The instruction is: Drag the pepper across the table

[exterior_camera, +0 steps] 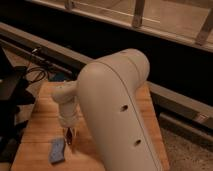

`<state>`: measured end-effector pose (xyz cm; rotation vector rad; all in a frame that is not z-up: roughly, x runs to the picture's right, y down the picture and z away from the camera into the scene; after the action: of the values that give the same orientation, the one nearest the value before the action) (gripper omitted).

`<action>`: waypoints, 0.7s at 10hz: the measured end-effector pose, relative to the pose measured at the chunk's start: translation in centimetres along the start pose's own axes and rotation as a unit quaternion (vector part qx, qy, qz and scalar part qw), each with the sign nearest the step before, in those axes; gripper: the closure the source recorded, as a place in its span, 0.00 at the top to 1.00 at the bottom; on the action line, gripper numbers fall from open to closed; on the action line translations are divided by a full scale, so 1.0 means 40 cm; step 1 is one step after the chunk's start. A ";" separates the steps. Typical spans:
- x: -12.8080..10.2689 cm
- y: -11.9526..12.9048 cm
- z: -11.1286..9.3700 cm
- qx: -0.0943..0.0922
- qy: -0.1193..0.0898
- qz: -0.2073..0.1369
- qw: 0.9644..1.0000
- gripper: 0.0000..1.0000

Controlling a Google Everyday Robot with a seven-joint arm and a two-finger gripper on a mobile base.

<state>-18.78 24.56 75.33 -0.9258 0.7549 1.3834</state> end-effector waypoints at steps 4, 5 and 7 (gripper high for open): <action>-0.023 0.014 -0.010 0.013 -0.026 0.006 1.000 0.14; -0.051 0.029 -0.022 0.013 -0.043 0.007 0.999 0.14; -0.094 0.053 -0.041 0.010 -0.065 0.002 0.998 0.14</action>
<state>-21.02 21.24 77.68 -0.8101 0.6721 1.4229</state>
